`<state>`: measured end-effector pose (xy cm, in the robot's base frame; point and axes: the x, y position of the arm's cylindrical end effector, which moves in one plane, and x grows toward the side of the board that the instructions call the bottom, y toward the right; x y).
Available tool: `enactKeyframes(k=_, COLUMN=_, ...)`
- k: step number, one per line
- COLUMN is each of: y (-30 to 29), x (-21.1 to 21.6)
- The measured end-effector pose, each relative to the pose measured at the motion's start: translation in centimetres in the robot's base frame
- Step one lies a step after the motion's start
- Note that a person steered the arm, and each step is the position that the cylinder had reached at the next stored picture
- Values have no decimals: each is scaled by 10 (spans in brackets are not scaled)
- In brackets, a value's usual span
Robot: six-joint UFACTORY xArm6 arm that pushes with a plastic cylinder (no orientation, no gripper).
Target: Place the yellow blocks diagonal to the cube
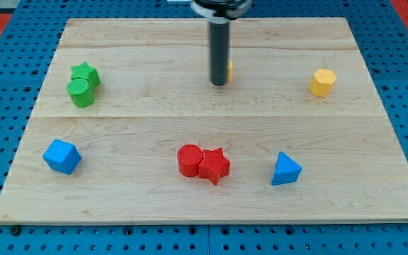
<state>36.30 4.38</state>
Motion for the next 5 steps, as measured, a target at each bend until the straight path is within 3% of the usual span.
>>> enactKeyframes(k=3, y=180, x=43)
enactKeyframes(k=5, y=196, x=-22)
